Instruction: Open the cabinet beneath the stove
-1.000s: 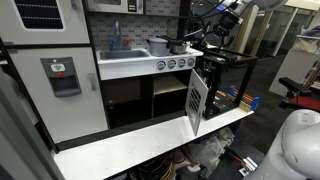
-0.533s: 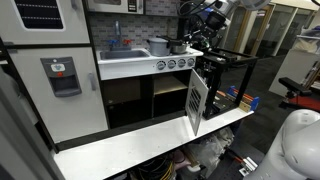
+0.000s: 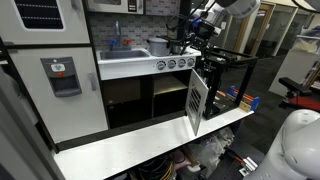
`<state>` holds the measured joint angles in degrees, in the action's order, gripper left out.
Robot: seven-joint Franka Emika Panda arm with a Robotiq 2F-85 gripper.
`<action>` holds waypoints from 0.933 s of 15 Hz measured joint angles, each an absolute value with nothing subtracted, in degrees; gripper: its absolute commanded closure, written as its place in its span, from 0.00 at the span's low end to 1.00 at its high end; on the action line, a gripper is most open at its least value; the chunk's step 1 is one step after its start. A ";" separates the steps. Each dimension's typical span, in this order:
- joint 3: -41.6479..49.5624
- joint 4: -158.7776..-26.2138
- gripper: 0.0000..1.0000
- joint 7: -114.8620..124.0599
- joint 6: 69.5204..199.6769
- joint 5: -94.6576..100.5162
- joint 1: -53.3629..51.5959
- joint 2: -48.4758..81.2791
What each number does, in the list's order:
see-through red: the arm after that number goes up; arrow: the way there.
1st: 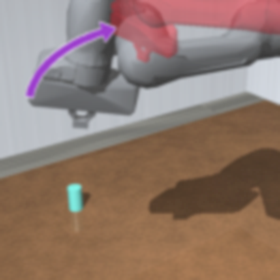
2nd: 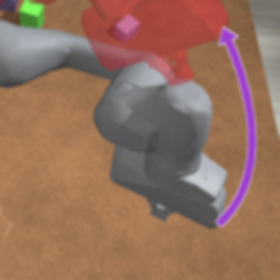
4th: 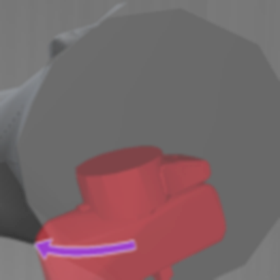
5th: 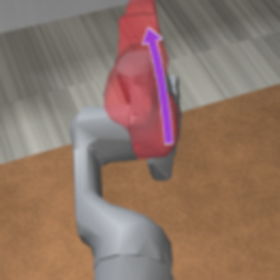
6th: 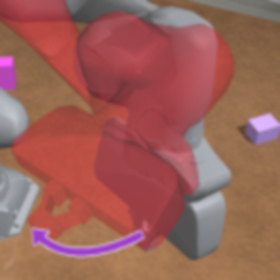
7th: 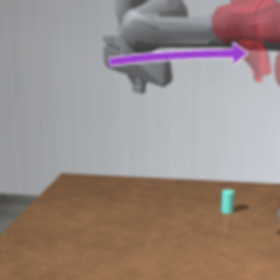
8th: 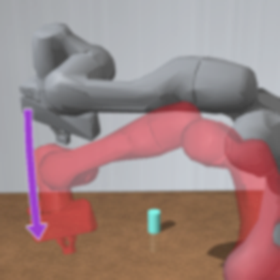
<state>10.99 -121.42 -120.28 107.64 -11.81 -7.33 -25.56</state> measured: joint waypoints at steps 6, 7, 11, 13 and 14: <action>9.47 -128.55 0.00 -120.91 107.81 -11.48 -7.34 -25.55; 9.21 -129.63 0.00 -121.27 107.81 -11.39 -7.34 -25.55; 7.86 -133.26 0.00 -124.17 107.67 -9.27 -7.43 -25.58; 7.11 -134.74 0.00 -126.25 107.70 -7.50 -7.59 -25.76; 6.71 -135.40 0.00 -127.05 107.88 -6.39 -7.60 -25.90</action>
